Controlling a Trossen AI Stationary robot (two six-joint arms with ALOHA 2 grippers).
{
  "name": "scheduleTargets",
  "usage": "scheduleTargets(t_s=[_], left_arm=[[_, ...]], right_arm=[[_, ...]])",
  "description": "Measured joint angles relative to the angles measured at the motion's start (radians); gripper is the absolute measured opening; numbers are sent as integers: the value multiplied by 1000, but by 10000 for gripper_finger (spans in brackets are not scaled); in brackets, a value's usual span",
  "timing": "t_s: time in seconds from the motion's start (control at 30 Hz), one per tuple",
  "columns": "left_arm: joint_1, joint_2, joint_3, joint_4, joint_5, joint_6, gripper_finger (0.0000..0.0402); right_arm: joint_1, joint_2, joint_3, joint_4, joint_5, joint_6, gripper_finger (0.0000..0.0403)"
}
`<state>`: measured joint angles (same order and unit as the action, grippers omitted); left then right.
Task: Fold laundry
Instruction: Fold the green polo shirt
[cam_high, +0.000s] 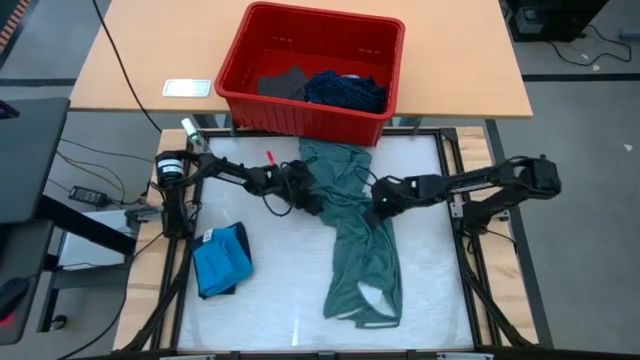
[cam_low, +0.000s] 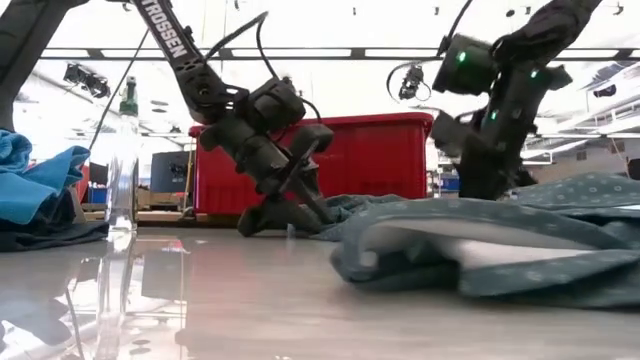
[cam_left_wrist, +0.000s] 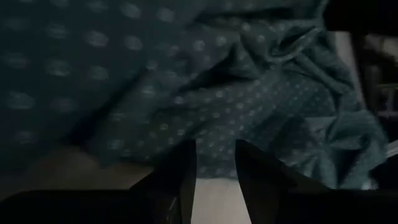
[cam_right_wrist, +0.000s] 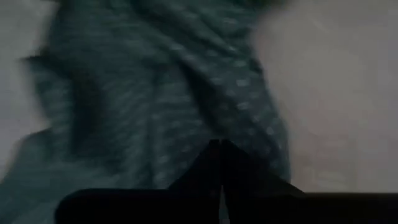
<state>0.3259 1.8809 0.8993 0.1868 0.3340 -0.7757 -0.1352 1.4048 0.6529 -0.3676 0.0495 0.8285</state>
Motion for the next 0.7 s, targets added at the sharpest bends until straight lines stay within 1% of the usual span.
scheduleTargets(t_s=[0.1, 0.17, 0.23, 0.3, 0.33, 0.4, 0.47, 0.57, 0.63, 0.67, 0.7], left_arm=[[-23, -69, -11, -41, -22, 116, 114], [-58, -146, -6, -16, -17, 213, 108], [-124, -217, -2, -3, 26, 310, 100], [-204, -256, -2, -9, 28, 388, 94], [-254, -266, -4, -11, 3, 418, 93], [-360, -270, -4, 26, -84, 467, 97], [-476, -254, -3, 84, -160, 509, 112], [-622, -191, -3, 166, -307, 519, 153], [-681, -152, -2, 215, -414, 532, 187], [-704, -126, 11, 225, -446, 529, 204], [-720, -103, 32, 231, -454, 515, 220]], right_arm=[[54, -85, 0, -3, -35, -15, 38], [118, -150, 1, 1, -42, 9, 56], [202, -205, 2, 5, -38, 43, 76], [309, -244, 2, 5, -17, 77, 96], [373, -257, 2, 5, 3, 92, 106], [506, -265, 2, 6, 56, 112, 125], [641, -251, 2, 11, 105, 115, 142], [811, -202, 3, 24, 153, 112, 166], [891, -155, 3, 47, 169, 106, 182], [922, -128, 3, 56, 172, 110, 190], [946, -98, 3, 82, 172, 111, 199]])
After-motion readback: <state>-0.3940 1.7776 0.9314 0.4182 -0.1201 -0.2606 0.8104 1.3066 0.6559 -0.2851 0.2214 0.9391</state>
